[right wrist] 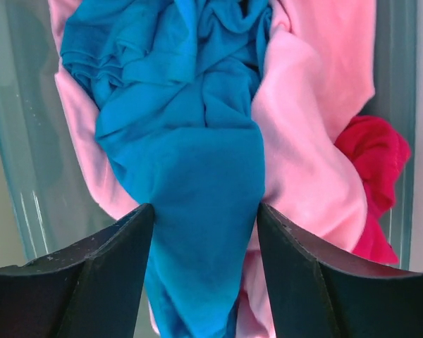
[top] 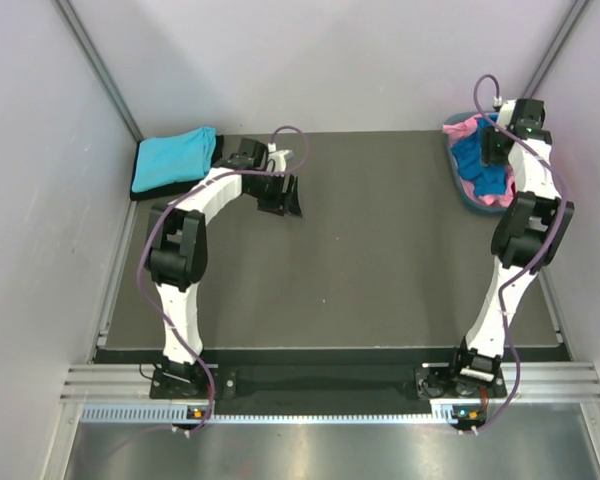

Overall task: Fold and stack the t-shirts
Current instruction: Grab the tshirt from the pile

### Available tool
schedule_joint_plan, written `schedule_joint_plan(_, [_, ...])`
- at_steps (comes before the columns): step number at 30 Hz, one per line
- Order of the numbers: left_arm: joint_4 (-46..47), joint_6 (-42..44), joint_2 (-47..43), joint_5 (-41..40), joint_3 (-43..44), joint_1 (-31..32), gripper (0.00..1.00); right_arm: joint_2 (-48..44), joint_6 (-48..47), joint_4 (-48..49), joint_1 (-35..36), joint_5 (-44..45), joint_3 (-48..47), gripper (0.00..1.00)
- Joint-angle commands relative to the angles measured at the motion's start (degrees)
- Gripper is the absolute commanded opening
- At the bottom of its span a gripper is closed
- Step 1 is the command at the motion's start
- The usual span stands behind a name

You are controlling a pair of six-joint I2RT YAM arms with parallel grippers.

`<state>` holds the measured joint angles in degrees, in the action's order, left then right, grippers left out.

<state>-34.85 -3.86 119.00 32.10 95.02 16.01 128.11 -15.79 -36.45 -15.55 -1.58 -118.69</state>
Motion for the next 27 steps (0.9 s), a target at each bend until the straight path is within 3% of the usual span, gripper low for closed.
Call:
schedule_joint_plan(1, [-1.62,2.89,-2.37,-2.57,2.44,1.12,0.72,1.17,-2.48,2.78,0.26,0.62,-4.44,0.61])
schedule_joint_plan(4, [-1.80,3.15,-1.93,-3.35,3.06,1.74,0.72,1.96,-3.71,3.05,0.43,1.23,-4.70,0.46])
schedule_joint_plan(5, [-1.97,3.24,-1.84,-3.44,3.15,1.83,0.72,1.88,-4.16,3.05,0.43,1.23,-4.70,0.39])
schedule_joint_plan(6, [-1.89,3.33,-1.75,-3.97,3.24,1.92,0.72,1.35,-4.33,3.05,0.43,1.23,-4.62,0.23])
schedule_joint_plan(9, [-1.63,3.07,-1.31,-4.58,3.77,1.92,0.71,-1.88,-4.51,3.49,0.96,1.23,-4.18,0.04])
schedule_joint_plan(15, [0.13,3.33,-0.96,-13.36,5.43,2.01,0.72,-14.52,-6.70,5.33,5.08,1.23,-2.60,0.00])
schedule_joint_plan(20, [-0.39,6.23,-0.61,-20.40,9.12,1.31,0.98,-27.64,-14.96,11.65,13.34,1.15,5.92,0.00])
schedule_joint_plan(27, [-0.75,7.64,-0.79,-25.33,11.94,-2.99,0.98,-39.86,-19.98,10.35,26.96,-1.66,10.76,0.00])
